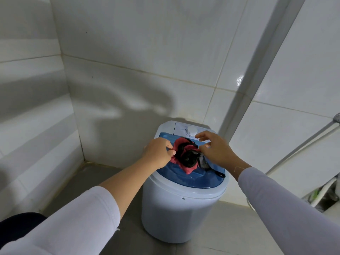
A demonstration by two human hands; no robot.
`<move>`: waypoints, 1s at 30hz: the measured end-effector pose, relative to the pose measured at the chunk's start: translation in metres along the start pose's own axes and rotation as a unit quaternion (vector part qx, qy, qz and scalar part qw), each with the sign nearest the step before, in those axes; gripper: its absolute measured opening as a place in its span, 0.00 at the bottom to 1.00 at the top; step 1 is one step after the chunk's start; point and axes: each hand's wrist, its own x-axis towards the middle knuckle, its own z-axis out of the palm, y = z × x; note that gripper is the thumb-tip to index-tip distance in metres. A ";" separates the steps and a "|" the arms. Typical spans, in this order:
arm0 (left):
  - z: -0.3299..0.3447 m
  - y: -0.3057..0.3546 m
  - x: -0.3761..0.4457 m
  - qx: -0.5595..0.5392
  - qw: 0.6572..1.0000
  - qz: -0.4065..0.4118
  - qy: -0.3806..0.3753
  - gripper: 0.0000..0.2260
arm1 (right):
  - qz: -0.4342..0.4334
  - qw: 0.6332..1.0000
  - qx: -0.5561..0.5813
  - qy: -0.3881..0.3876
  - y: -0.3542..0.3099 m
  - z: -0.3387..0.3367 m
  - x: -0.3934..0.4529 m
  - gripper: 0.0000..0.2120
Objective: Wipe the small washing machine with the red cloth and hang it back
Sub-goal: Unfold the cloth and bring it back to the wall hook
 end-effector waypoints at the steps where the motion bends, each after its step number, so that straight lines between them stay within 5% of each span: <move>1: -0.003 0.003 0.001 -0.006 1.000 0.008 0.011 0.10 | -0.012 1.000 -0.014 0.016 -0.001 -0.003 0.001 0.16; 10: -0.067 0.056 0.021 -0.043 0.992 0.109 0.039 0.04 | -0.094 0.995 -0.028 -0.030 -0.055 -0.044 0.027 0.19; 15: -0.115 0.076 0.025 -0.036 0.987 0.142 0.070 0.05 | -0.119 0.992 0.002 -0.031 -0.097 -0.060 0.042 0.12; 30: -0.187 -0.016 0.039 -0.089 0.982 0.022 0.166 0.07 | -0.183 0.979 0.084 0.016 -0.196 -0.041 0.111 0.03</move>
